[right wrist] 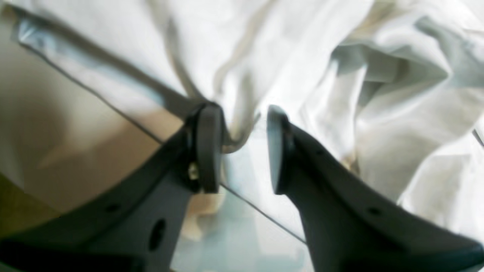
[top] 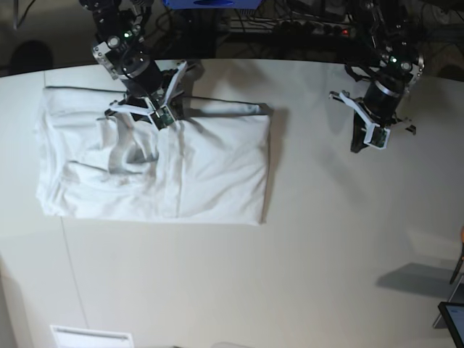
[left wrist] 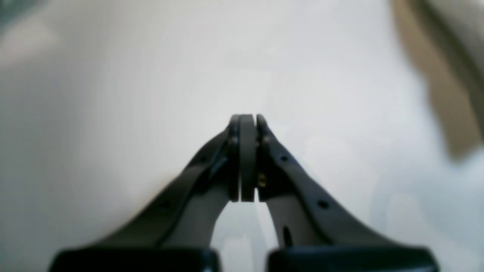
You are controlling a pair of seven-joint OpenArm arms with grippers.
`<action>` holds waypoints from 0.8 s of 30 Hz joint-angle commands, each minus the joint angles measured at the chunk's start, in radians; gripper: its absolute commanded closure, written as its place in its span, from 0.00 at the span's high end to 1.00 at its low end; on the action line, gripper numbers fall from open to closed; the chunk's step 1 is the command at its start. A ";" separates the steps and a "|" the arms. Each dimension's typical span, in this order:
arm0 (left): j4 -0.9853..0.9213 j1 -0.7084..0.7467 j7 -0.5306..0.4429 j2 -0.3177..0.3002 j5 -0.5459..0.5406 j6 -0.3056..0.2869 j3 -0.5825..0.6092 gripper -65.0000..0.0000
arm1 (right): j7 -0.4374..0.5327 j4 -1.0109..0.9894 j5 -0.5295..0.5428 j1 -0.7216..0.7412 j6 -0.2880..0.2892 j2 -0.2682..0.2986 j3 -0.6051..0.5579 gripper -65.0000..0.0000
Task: Fold the T-shirt properly
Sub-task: 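Lower the left gripper onto the folded stack and grasp its edge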
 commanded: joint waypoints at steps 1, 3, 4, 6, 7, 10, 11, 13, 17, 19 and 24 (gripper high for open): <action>0.035 0.007 -0.023 -0.005 -0.017 -0.005 0.013 0.00 | 0.025 0.016 0.000 -0.013 0.002 -0.019 0.001 0.32; 0.061 0.002 -0.023 -0.004 -0.017 -0.005 0.053 0.00 | 0.025 0.016 0.000 -0.016 0.002 -0.022 0.001 0.33; 0.067 -0.008 -0.023 -0.004 -0.017 -0.005 0.078 0.00 | 0.025 0.016 0.000 -0.016 0.002 -0.024 0.001 0.33; 0.070 -0.034 -0.023 -0.004 -0.017 -0.005 0.113 0.00 | 0.025 0.016 0.000 -0.016 0.002 -0.025 0.003 0.33; 0.070 -0.050 -0.023 -0.004 -0.017 -0.005 0.133 0.00 | 0.025 0.016 0.000 -0.018 0.001 -0.025 0.003 0.33; 0.073 -0.100 -0.023 0.022 -0.017 -0.004 0.179 0.00 | 0.025 0.013 0.003 -0.018 0.001 -0.031 0.060 0.33; 0.073 -0.117 -0.023 0.034 -0.017 -0.005 0.191 0.00 | 0.025 0.012 0.003 -0.018 0.001 -0.045 0.087 0.33; 0.071 -0.153 -0.023 0.053 -0.017 -0.005 0.225 0.00 | 0.025 0.008 0.000 -0.024 0.001 -0.073 0.152 0.33; 0.062 -0.211 -0.023 0.059 -0.017 -0.005 0.334 0.00 | 0.025 0.007 0.003 -0.045 0.001 -0.091 0.227 0.33; 0.059 -0.237 -0.023 0.068 -0.018 -0.002 0.392 0.00 | 0.026 0.005 0.003 -0.055 0.001 -0.093 0.241 0.33; -0.038 -0.278 -0.023 0.116 -0.006 -0.001 0.432 0.00 | 0.033 0.005 0.004 -0.061 0.004 -0.131 0.316 0.33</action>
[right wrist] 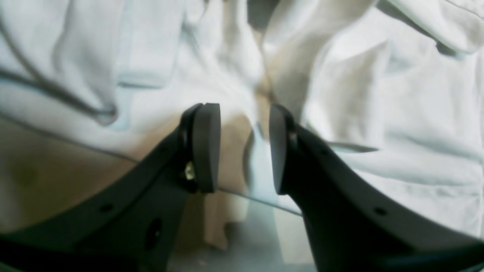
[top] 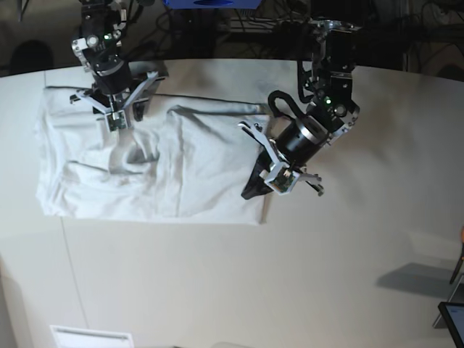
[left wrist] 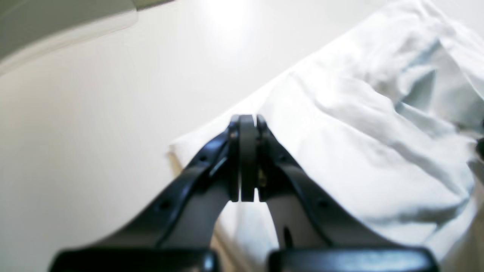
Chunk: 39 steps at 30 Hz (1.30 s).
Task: Fold the T-shirt properly
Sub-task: 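Lower the left gripper onto the folded stack and grasp its edge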
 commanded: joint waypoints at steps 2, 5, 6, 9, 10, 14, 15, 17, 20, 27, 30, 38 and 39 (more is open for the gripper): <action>-0.026 -0.001 -0.024 -0.001 -0.013 0.002 0.001 0.00 | 0.023 0.015 0.003 0.003 0.004 -0.016 0.045 0.33; -0.055 0.023 -0.027 -0.008 -0.013 0.002 0.001 0.00 | 0.086 0.015 0.003 -0.002 0.004 -0.022 0.068 0.33; -0.060 0.034 -0.027 -0.010 -0.013 0.002 -0.006 0.00 | 0.104 0.015 0.003 -0.007 0.004 -0.022 0.070 0.33; -0.089 0.051 -0.029 -0.028 -0.012 0.002 -0.007 0.00 | 0.146 0.017 0.003 -0.016 0.004 -0.022 0.068 0.33; -0.104 0.051 -0.029 -0.044 -0.012 0.002 0.001 0.00 | 0.150 0.017 0.003 -0.011 0.004 -0.022 0.068 0.33; -0.146 0.070 -0.029 -0.076 -0.012 0.002 -0.010 0.00 | 0.153 0.017 0.003 -0.005 0.004 -0.022 0.068 0.33; -0.155 0.071 -0.029 -0.088 -0.012 0.002 -0.010 0.00 | 0.153 0.017 0.003 0.000 0.004 -0.022 0.068 0.33; -0.181 0.071 -0.029 -0.105 -0.012 0.002 -0.001 0.00 | 0.153 0.017 0.003 0.004 0.004 -0.022 0.068 0.33; -0.195 0.070 -0.030 -0.111 -0.021 0.002 -0.009 0.00 | 0.157 0.018 0.004 0.007 0.004 -0.022 0.068 0.33; -0.058 0.060 -0.024 -0.085 -0.024 0.002 -0.012 0.00 | 0.157 0.020 0.035 0.021 0.005 -0.022 0.067 0.33; -0.011 0.034 -0.022 -0.062 -0.015 0.004 -0.012 0.00 | 0.157 0.020 0.096 0.021 0.005 -0.014 0.071 0.33; -0.189 -0.089 -0.022 0.022 -0.012 0.022 0.002 0.00 | 0.158 0.021 0.138 0.018 0.005 -0.013 0.071 0.33; -0.221 -0.104 -0.024 0.029 -0.012 0.022 0.002 0.00 | 0.158 0.021 0.138 0.019 0.005 -0.013 0.073 0.33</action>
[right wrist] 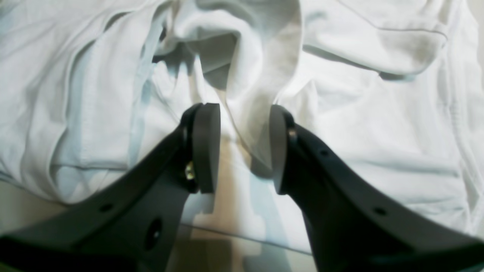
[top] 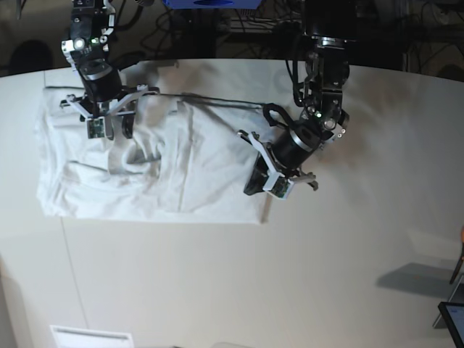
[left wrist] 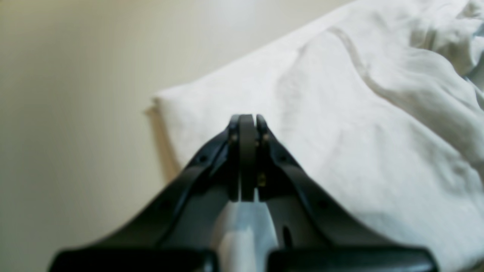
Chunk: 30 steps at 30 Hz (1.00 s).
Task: Fold the T-shirt properly
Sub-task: 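Lower the left gripper onto the folded stack and grasp its edge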
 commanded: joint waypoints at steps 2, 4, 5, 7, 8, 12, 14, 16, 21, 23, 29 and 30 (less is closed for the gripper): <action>-0.032 -0.038 -0.030 0.007 -0.016 -0.004 0.001 0.00 | 0.038 0.021 0.010 0.003 0.000 0.000 0.004 0.33; -0.074 -0.043 -0.030 0.005 -0.016 -0.002 -0.004 0.00 | 0.084 0.021 0.010 -0.002 0.000 0.000 0.025 0.33; -0.095 -0.043 -0.033 0.002 -0.016 -0.002 -0.009 0.00 | 0.113 0.019 0.010 -0.002 0.000 -0.004 0.044 0.33; -0.126 -0.041 -0.034 -0.012 -0.016 -0.002 -0.013 0.00 | 0.143 0.019 0.010 0.003 0.000 -0.007 0.075 0.33; -0.138 -0.038 -0.036 -0.030 -0.018 -0.002 -0.013 0.00 | 0.147 0.018 0.010 0.006 0.000 -0.009 0.090 0.33; -0.092 -0.026 -0.036 -0.064 -0.027 -0.002 -0.013 0.00 | 0.147 0.011 0.010 0.024 0.000 -0.009 0.125 0.33; -0.032 -0.004 -0.033 -0.061 -0.027 -0.002 -0.013 0.00 | 0.147 0.002 0.010 0.026 0.000 -0.009 0.131 0.33; 0.038 0.008 -0.030 -0.053 -0.025 -0.002 -0.004 0.00 | 0.147 0.001 0.010 0.033 0.000 -0.009 0.131 0.33; 0.100 0.011 0.006 0.008 -0.016 -0.002 0.001 0.00 | 0.147 0.001 0.010 0.033 0.000 -0.009 0.127 0.33; 0.097 0.003 0.061 0.022 -0.016 -0.002 0.001 0.00 | 0.147 0.001 0.010 0.033 0.000 -0.009 0.130 0.33; 0.054 0.003 0.128 0.023 0.016 -0.002 -0.007 0.00 | 0.147 -0.005 0.010 0.033 0.000 -0.009 0.133 0.33; 0.025 0.002 0.127 0.023 0.051 -0.002 -0.010 0.00 | 0.147 -0.005 0.010 0.033 0.000 -0.009 0.133 0.33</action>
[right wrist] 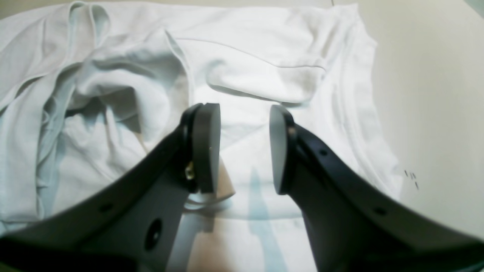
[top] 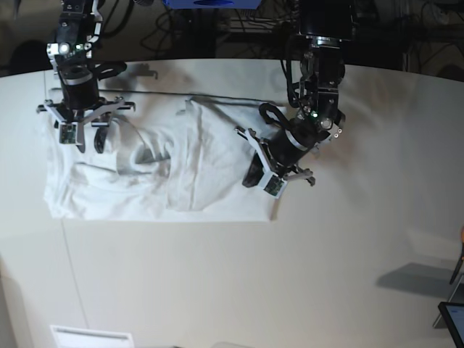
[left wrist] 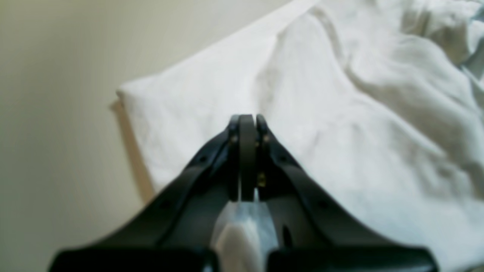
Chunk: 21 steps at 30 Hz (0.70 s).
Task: Fold the T-shirt properly
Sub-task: 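Lower the left gripper onto the folded stack and grasp its edge, then pull the grasped layer with the left gripper away from the right gripper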
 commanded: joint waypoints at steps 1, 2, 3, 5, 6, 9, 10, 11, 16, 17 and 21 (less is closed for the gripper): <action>-0.019 -0.010 -0.013 0.000 0.025 -0.005 -0.003 0.00 | 0.029 0.014 0.007 0.003 -0.002 0.003 0.003 0.33; -0.040 -0.011 -0.013 0.000 0.067 -0.005 -0.004 0.00 | 0.029 0.014 0.007 0.003 -0.002 0.003 0.003 0.33; -0.063 -0.013 -0.015 0.000 0.116 -0.005 -0.004 0.00 | 0.029 0.014 0.007 0.004 -0.002 0.003 0.003 0.33; -0.094 -0.013 -0.019 0.002 0.179 -0.005 -0.006 0.00 | 0.029 0.014 0.007 0.007 -0.002 0.003 0.003 0.33; -0.106 -0.013 -0.032 0.002 0.200 -0.005 -0.007 0.00 | 0.029 0.014 0.007 0.007 -0.002 0.003 0.005 0.33; -0.118 -0.010 -0.061 -0.008 0.219 -0.005 -0.030 0.00 | 0.029 0.014 0.007 0.007 -0.002 0.003 0.005 0.33; -0.118 -0.010 -0.061 -0.015 0.217 -0.005 -0.053 0.00 | 0.029 0.014 0.007 0.007 -0.002 0.003 0.005 0.33; -0.117 -0.010 -0.061 -0.020 0.214 -0.005 -0.076 0.00 | 0.029 0.014 0.007 0.007 -0.002 0.003 0.005 0.33; -0.109 -0.005 -0.059 -0.052 0.214 -0.005 -0.156 0.00 | 0.029 0.012 0.007 0.007 -0.002 0.003 0.005 0.33; -0.108 -0.002 -0.059 -0.063 0.214 -0.005 -0.161 0.00 | 0.029 0.012 0.007 0.007 -0.002 0.003 0.005 0.33; -0.111 0.001 -0.062 -0.089 0.212 -0.005 -0.173 0.00 | 0.029 0.012 0.007 0.009 -0.002 0.003 0.005 0.33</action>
